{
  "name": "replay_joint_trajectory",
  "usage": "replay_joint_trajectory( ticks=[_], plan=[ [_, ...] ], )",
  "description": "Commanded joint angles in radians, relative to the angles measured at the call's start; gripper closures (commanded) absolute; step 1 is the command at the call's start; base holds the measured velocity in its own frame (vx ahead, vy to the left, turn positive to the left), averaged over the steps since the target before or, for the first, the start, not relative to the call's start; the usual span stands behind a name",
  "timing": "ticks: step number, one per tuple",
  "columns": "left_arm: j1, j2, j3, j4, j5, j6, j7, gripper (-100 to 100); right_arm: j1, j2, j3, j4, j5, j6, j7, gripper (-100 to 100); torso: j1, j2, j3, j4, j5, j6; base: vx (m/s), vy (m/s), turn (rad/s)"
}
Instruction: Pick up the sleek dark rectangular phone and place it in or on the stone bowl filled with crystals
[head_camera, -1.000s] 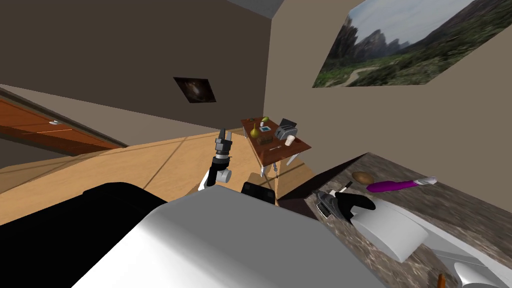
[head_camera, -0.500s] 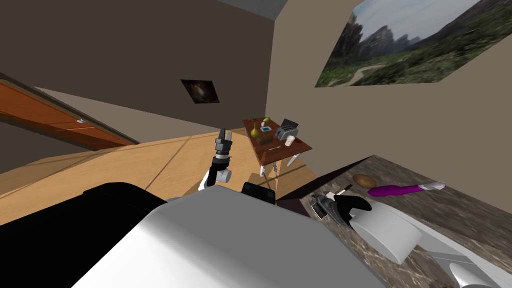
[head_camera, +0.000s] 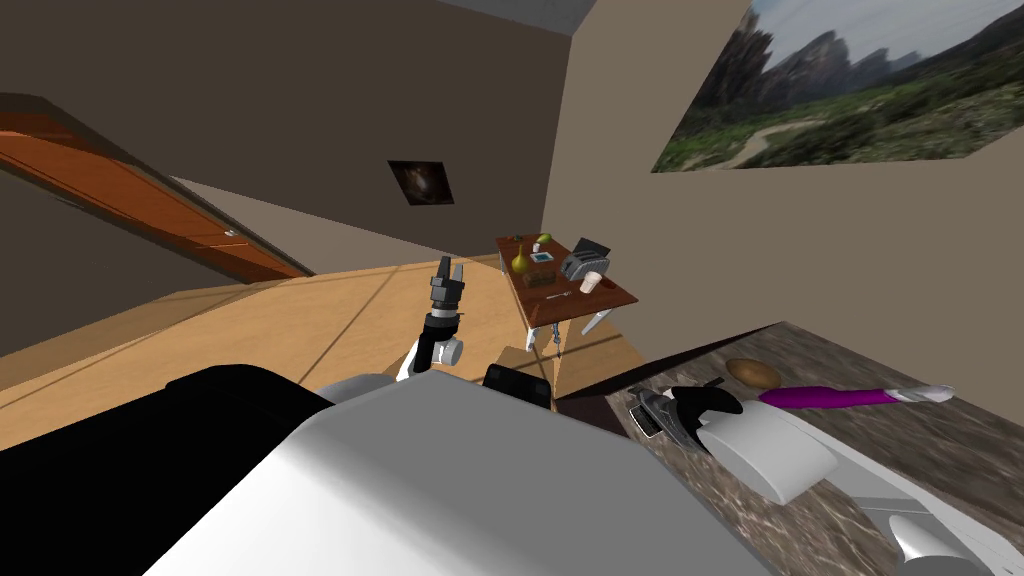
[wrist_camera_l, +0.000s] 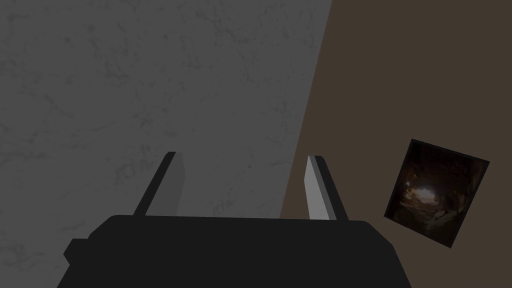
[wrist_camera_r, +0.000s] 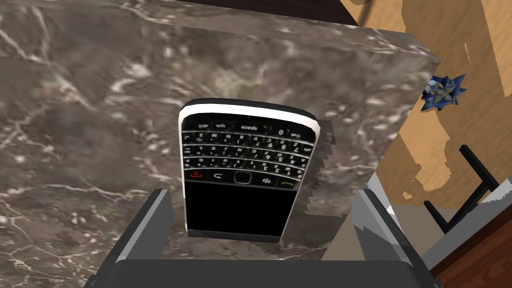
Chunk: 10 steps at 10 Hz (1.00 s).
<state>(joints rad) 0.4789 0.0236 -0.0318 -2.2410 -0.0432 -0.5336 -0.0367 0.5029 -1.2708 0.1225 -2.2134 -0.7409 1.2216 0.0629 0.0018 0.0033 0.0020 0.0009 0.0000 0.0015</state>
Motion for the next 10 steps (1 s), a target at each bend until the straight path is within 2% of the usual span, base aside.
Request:
replay_joint_trajectory(
  ticks=[1,3,4,5,9,10],
  plan=[
    [0.0,0.0,0.0,0.0,0.0,0.0,0.0,0,-0.014,0.009,0.002,0.041,-0.009,-0.009,0.009,-100,0.0,0.0,0.0,0.0,0.0,0.0,-0.063,0.014,0.166],
    [0.0,0.0,0.0,0.0,0.0,0.0,0.0,0,-0.028,0.019,0.003,0.083,-0.018,-0.018,0.016,-100,-0.001,-0.001,0.0,0.0,0.0,0.0,-0.071,0.005,0.126],
    [0.0,0.0,0.0,0.0,0.0,0.0,0.0,0,-0.024,0.015,0.001,0.069,-0.017,-0.014,0.013,-100,-0.001,0.0,0.0,0.0,0.0,0.0,-0.034,0.001,0.018],
    [0.0,0.0,0.0,0.0,0.0,0.0,0.0,0,-0.025,0.015,0.001,0.071,-0.018,-0.015,0.014,100,-0.002,-0.002,-0.001,0.0,0.0,0.001,-0.007,-0.002,-0.017],
    [0.0,0.0,0.0,0.0,0.0,0.0,0.0,0,-0.024,0.015,0.001,0.072,-0.018,-0.014,0.013,100,-0.002,-0.005,-0.003,-0.001,-0.001,0.0,0.0,0.0,0.0],
    [0.0,0.0,0.0,0.0,0.0,0.0,0.0,0,-0.024,0.015,0.001,0.071,-0.018,-0.014,0.014,0,-0.002,-0.005,-0.003,-0.001,-0.001,0.0,0.0,0.0,0.0]
  ],
)
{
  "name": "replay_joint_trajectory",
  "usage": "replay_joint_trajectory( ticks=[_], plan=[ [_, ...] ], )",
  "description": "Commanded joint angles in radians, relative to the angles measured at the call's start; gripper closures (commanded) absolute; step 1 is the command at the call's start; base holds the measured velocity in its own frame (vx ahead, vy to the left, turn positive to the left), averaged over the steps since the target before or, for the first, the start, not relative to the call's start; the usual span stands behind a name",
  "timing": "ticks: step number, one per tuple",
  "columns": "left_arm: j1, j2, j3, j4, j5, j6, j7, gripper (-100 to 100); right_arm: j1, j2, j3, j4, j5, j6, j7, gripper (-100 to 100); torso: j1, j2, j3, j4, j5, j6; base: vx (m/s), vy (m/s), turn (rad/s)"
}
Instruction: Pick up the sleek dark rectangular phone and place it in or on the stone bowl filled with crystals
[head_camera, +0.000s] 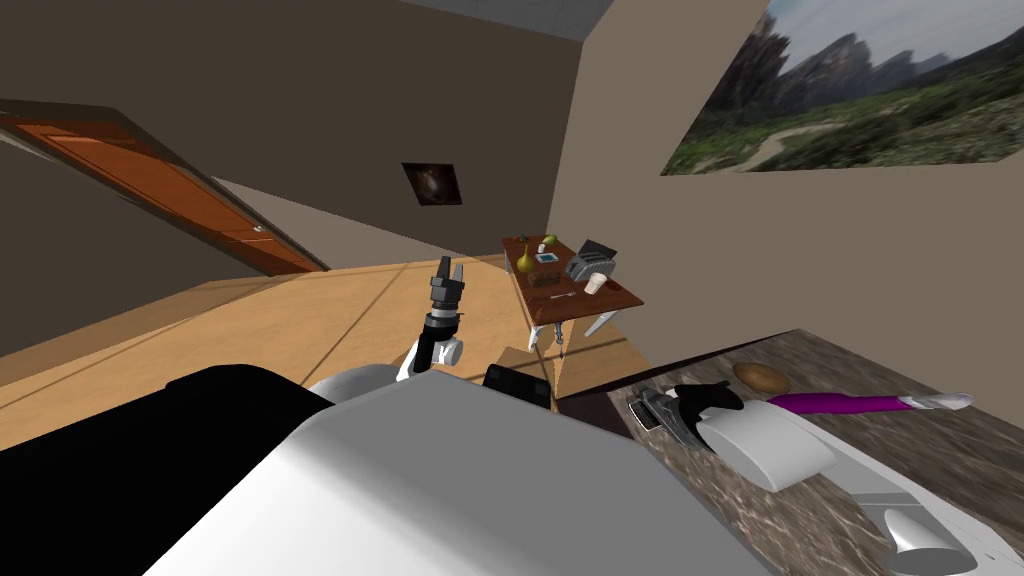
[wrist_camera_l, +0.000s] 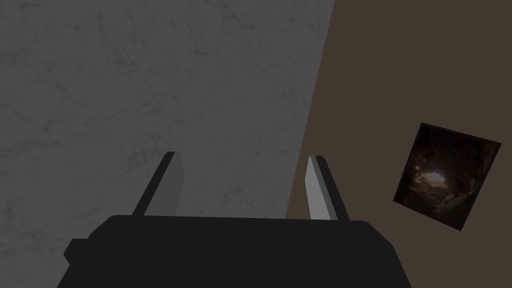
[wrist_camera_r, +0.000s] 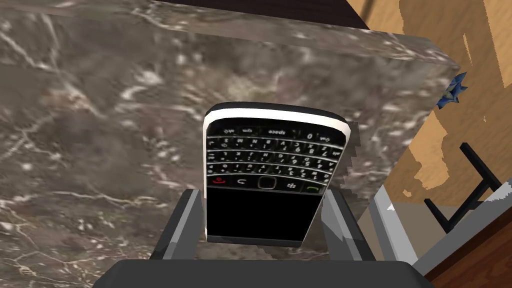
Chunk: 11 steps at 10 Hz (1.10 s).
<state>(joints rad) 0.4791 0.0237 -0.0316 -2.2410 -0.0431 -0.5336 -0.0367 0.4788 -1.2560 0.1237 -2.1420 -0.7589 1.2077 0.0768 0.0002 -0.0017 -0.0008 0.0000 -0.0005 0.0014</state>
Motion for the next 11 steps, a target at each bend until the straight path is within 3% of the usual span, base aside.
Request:
replay_joint_trajectory(
  ticks=[1,9,10,11],
  plan=[
    [0.0,0.0,0.0,0.0,0.0,0.0,0.0,0,0.01,-0.006,0.0,-0.031,0.009,0.005,-0.005,100,0.0,0.0,0.0,0.0,0.0,0.0,0.045,-0.004,-0.169],
    [0.0,0.0,0.0,0.0,0.0,0.0,0.0,0,0.064,-0.048,-0.003,-0.2,0.044,0.039,-0.033,100,0.0,-0.004,-0.002,-0.001,0.0,0.0,0.078,-0.012,-0.148],
    [0.0,0.0,0.0,0.0,0.0,0.0,0.0,0,0.06,-0.046,-0.004,-0.186,0.039,0.036,-0.03,100,0.0,-0.004,-0.002,-0.001,0.0,0.0,0.027,0.0,-0.023],
    [0.0,0.0,0.0,0.0,0.0,0.0,0.0,0,0.061,-0.046,-0.004,-0.189,0.04,0.038,-0.03,0,0.0,-0.002,-0.001,-0.001,0.0,0.0,0.0,0.0,0.0]
  ],
)
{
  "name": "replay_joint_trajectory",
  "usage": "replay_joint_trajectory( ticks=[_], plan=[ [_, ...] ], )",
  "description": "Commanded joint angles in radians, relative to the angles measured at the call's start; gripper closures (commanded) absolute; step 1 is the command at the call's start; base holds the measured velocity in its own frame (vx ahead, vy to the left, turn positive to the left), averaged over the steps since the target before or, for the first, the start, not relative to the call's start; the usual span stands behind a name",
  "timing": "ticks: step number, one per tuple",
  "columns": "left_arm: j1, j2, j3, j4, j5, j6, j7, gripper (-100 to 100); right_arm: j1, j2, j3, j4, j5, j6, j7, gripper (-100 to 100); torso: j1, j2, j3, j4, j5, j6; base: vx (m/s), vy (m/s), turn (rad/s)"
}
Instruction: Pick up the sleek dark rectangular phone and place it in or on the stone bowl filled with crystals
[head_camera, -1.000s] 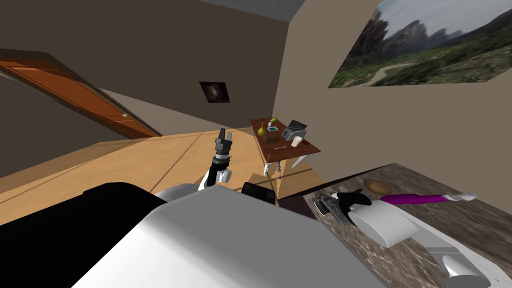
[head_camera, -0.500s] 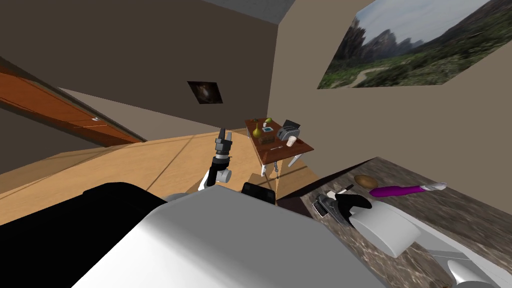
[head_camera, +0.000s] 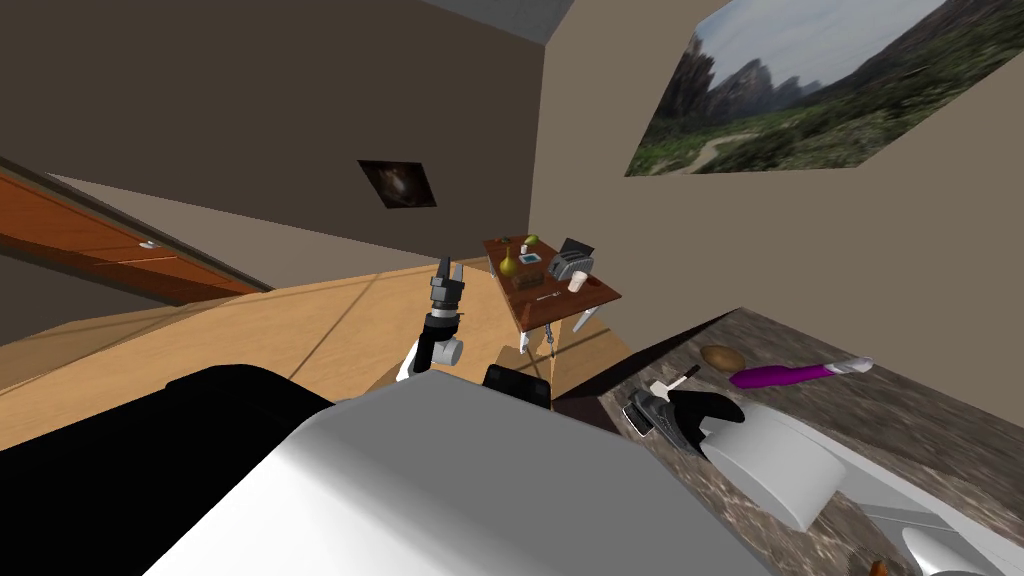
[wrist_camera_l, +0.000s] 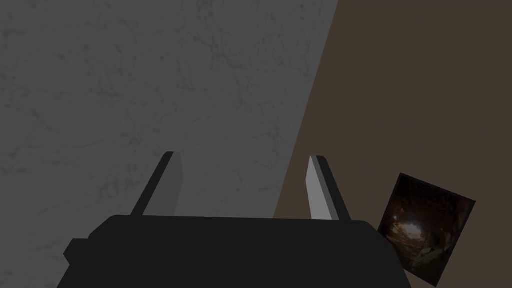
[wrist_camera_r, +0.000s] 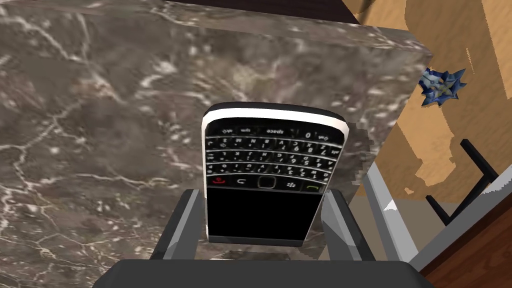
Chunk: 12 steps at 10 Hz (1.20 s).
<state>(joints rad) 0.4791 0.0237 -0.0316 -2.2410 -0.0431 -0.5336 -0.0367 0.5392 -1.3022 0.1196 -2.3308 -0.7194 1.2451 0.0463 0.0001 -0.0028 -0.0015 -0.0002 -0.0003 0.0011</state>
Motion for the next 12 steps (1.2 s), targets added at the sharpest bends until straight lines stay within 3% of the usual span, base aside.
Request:
replay_joint_trajectory(
  ticks=[1,6,12],
  plan=[
    [0.0,0.0,0.0,0.0,0.0,0.0,0.0,0,-0.019,-0.022,-0.031,-0.001,0.002,0.009,-0.012,100,0.0,0.0,0.0,0.0,0.0,0.0,-0.038,0.03,-0.044],
    [0.0,0.0,0.0,0.0,0.0,0.0,0.0,0,-0.072,-0.095,-0.11,0.031,-0.028,0.05,-0.089,100,0.006,0.006,0.003,0.001,0.002,0.001,-0.075,0.063,-0.034],
    [0.0,0.0,0.0,0.0,0.0,0.0,0.0,0,-0.116,-0.188,-0.176,0.122,-0.141,0.114,-0.214,100,0.002,0.008,0.005,0.002,0.001,0.004,-0.08,0.037,0.023]
  ],
)
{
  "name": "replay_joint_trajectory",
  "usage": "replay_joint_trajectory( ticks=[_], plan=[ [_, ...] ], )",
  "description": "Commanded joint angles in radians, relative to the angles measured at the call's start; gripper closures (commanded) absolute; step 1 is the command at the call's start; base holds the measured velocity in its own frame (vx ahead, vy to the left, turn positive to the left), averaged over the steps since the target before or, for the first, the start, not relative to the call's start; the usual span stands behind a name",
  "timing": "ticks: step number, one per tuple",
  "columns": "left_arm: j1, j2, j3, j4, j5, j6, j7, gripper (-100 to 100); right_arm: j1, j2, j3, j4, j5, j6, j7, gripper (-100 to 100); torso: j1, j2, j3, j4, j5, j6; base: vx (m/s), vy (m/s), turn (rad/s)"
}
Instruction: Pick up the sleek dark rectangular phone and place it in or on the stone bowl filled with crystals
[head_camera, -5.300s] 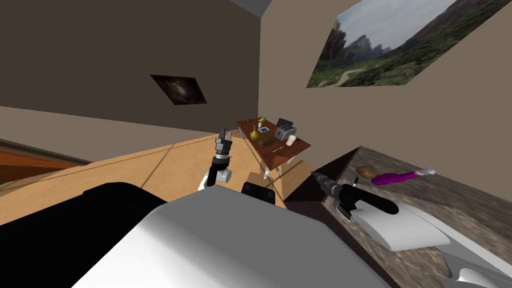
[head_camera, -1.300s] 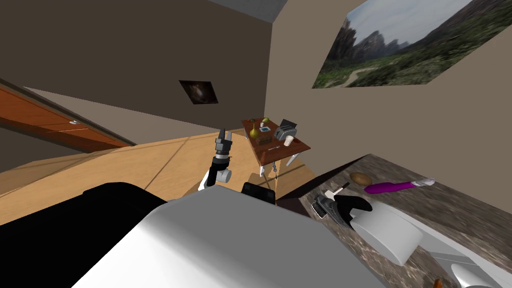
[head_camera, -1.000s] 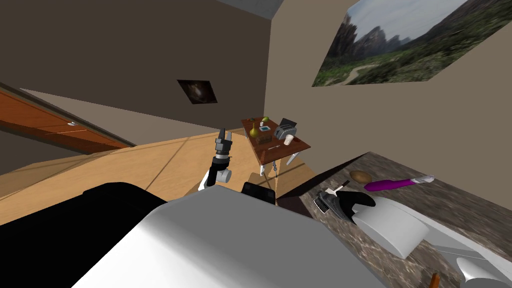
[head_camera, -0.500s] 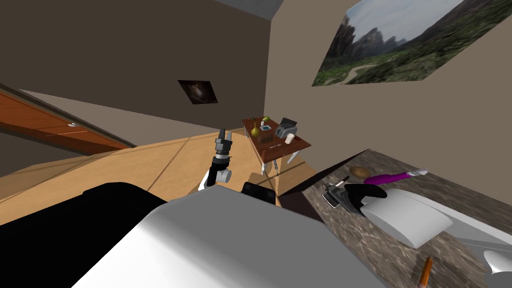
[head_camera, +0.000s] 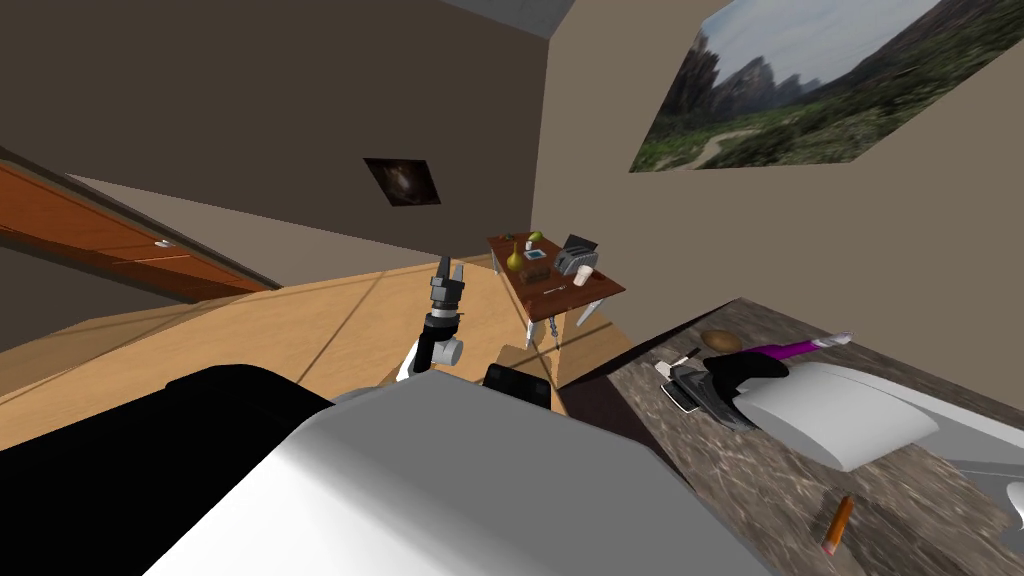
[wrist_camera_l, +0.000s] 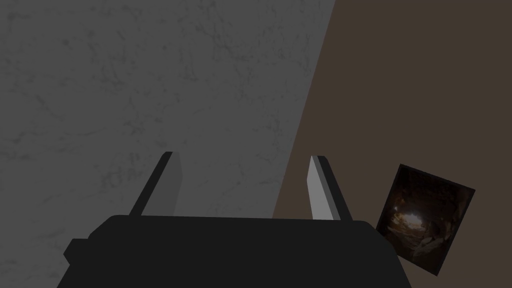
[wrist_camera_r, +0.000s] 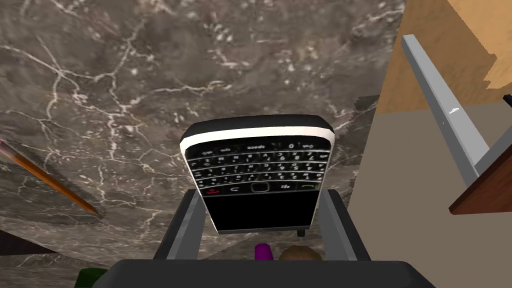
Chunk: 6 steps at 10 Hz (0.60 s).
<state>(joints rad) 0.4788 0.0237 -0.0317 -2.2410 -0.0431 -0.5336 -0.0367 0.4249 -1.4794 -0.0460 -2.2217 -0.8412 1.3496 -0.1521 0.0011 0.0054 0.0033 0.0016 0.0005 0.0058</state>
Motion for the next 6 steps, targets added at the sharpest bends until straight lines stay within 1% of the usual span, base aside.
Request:
replay_joint_trajectory(
  ticks=[1,4,6],
  plan=[
    [0.0,0.0,0.0,0.0,0.0,0.0,0.0,0,-0.006,-0.026,-0.019,0.03,-0.044,0.018,-0.034,100,0.0,0.0,0.0,0.0,0.0,0.0,-0.12,-0.025,0.069],
    [0.0,0.0,0.0,0.0,0.0,0.0,0.0,0,-0.014,-0.07,-0.046,0.086,-0.126,0.042,-0.076,100,-0.004,0.004,0.002,0.0,-0.001,0.001,-0.145,-0.058,0.099],
    [0.0,0.0,0.0,0.0,0.0,0.0,0.0,0,-0.014,-0.096,-0.064,0.122,-0.184,0.054,-0.093,100,-0.005,0.004,0.002,0.0,-0.001,0.0,-0.151,-0.072,0.123]
  ],
)
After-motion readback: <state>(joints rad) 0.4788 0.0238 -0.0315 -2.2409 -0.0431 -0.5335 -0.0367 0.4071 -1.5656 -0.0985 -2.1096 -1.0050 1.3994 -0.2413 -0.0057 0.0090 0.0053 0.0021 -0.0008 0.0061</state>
